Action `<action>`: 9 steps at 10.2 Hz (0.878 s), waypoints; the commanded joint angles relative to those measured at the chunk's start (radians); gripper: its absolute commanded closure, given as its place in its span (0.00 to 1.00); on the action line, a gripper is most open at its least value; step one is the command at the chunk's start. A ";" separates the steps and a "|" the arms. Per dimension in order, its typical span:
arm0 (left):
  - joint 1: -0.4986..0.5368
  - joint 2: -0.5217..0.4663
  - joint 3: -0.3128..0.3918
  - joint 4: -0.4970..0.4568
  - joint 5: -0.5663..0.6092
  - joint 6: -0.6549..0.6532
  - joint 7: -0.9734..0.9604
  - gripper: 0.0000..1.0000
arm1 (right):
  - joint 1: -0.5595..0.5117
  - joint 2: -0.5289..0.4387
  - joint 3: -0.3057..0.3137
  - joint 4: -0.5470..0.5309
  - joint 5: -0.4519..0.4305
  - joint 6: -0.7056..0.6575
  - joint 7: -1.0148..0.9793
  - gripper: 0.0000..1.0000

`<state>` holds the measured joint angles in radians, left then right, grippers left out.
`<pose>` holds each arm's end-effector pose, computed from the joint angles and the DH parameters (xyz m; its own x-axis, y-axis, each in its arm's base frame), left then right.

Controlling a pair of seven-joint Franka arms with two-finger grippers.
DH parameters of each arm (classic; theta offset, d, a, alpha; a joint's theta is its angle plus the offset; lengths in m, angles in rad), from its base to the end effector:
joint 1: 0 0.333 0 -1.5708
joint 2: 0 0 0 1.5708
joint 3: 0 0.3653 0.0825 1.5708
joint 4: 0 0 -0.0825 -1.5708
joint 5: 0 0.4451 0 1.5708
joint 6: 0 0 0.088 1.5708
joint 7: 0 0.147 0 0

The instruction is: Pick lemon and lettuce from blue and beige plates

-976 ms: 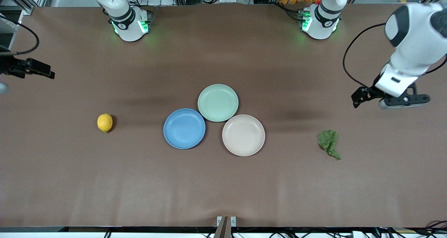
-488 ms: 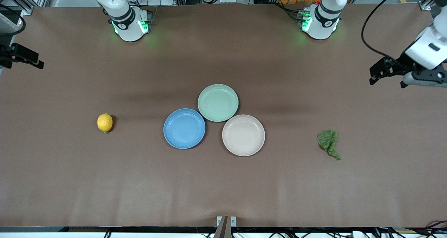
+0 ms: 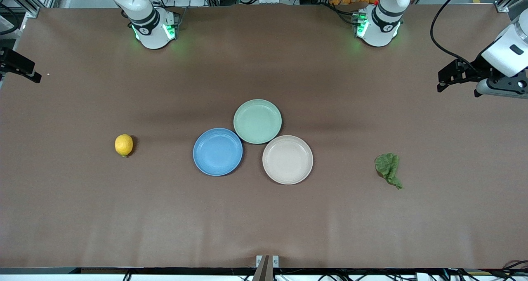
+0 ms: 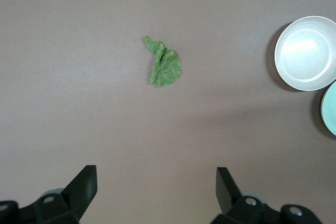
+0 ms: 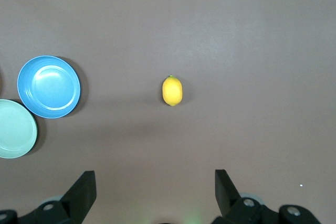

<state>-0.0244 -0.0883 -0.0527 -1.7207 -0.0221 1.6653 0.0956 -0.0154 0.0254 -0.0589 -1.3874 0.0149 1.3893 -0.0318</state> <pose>0.5900 -0.0498 0.6150 0.9849 -0.1697 0.0343 -0.1702 -0.9853 0.0142 0.6014 -0.0418 0.6986 0.9989 -0.0398 -0.0230 -0.0401 -0.9991 -0.0140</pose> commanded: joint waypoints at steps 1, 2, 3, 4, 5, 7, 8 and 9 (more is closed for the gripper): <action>0.008 0.010 -0.001 0.030 -0.016 -0.036 0.038 0.00 | -0.012 -0.102 0.014 -0.138 -0.009 0.069 0.001 0.00; 0.008 0.009 -0.001 0.030 -0.015 -0.036 0.039 0.00 | -0.015 -0.099 0.020 -0.133 -0.009 0.062 0.000 0.00; 0.008 0.009 -0.001 0.030 -0.013 -0.038 0.039 0.00 | -0.015 -0.099 0.021 -0.131 -0.010 0.057 -0.002 0.00; 0.008 0.009 -0.001 0.030 -0.013 -0.039 0.038 0.00 | -0.015 -0.098 0.019 -0.131 -0.010 0.057 -0.002 0.00; 0.006 0.007 -0.001 0.030 -0.012 -0.039 0.035 0.00 | -0.015 -0.098 0.019 -0.131 -0.010 0.057 -0.002 0.00; 0.006 0.007 -0.001 0.032 -0.010 -0.048 0.026 0.00 | -0.015 -0.096 0.019 -0.131 -0.010 0.051 0.001 0.00; 0.009 0.007 -0.001 0.044 -0.010 -0.055 0.024 0.00 | -0.015 -0.096 0.019 -0.131 -0.010 0.051 0.001 0.00; 0.011 0.007 -0.001 0.050 -0.009 -0.067 0.012 0.00 | -0.015 -0.096 0.019 -0.131 -0.012 0.053 0.001 0.00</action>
<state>-0.0231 -0.0882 -0.0517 -1.7057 -0.0221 1.6368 0.1006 -0.0156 -0.0450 -0.0545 -1.4901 0.0149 1.4332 -0.0318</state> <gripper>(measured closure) 0.000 0.000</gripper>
